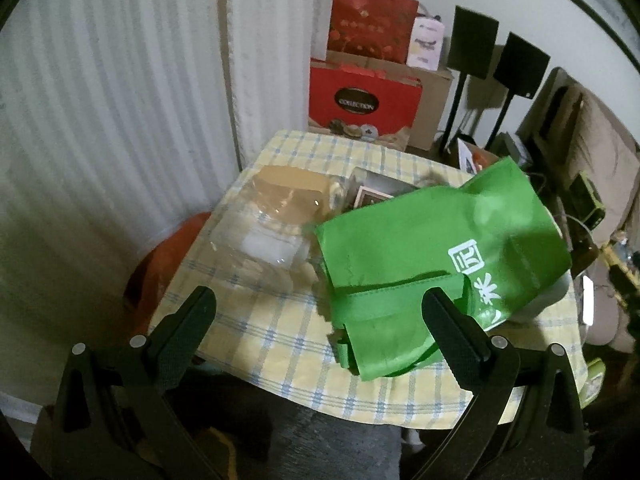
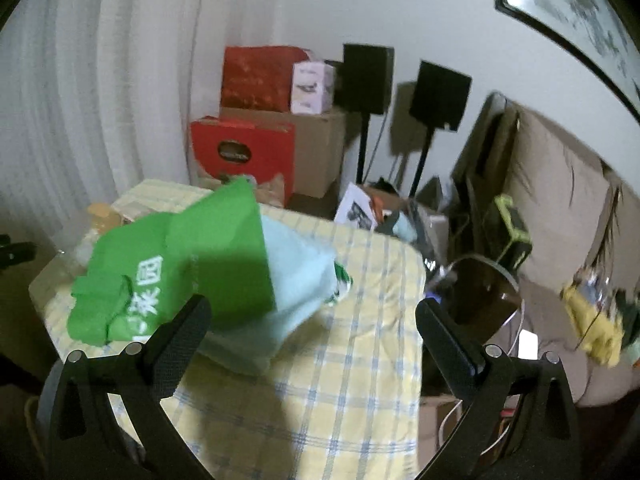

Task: Organize objects
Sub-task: 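Move both grippers toward the green tote bag on the table, then close the left gripper on the bag handle while the right gripper grasps the bag edge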

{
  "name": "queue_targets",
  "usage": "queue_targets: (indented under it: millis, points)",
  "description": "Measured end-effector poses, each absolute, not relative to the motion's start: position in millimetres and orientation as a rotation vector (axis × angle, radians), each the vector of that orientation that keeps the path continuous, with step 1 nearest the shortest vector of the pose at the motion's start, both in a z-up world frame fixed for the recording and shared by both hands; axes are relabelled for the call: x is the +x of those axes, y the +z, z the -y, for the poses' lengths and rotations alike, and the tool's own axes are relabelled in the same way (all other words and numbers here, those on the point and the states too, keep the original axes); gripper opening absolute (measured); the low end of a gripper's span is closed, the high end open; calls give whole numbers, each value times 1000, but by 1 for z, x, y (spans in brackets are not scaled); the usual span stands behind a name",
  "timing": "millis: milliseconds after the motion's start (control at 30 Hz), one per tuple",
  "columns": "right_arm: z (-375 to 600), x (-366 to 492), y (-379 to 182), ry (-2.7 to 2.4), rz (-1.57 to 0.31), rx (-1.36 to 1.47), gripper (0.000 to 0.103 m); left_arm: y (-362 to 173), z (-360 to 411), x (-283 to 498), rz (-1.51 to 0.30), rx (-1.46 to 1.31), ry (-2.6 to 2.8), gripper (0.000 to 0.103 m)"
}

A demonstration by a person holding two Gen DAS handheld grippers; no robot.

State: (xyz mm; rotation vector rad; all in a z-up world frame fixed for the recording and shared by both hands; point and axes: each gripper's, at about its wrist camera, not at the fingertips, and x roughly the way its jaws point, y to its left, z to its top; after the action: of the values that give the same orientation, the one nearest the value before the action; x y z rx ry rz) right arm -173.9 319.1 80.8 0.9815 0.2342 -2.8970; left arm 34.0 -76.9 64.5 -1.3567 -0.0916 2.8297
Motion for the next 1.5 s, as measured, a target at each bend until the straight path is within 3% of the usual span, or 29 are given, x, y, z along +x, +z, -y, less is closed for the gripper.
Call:
queue_targets:
  millis: [333,500,667,967,1200,1500]
  points:
    - [-316,-170,67,-2704,-43,1166,103,61,69,45,-28,-1233,2888,103]
    - [-309,-178,61,-2737,-133,1208,103,51,66,43,-65,-1222,2841,102]
    - [-284,-173,69,-2790,-383,1143,103,32,68,39,-78,-1259,2822,99]
    - [-271,-207,54,-2704,-328,1191,103,6,84,13,206,-1425,2646,99]
    - [-284,-233,49,-2616,-190,1242,100,-7,83,-2,199,-1469,2602,95]
    - [-285,-257,34,-2647,-277,1306,99,-18,80,-9,247,-1504,2582,92]
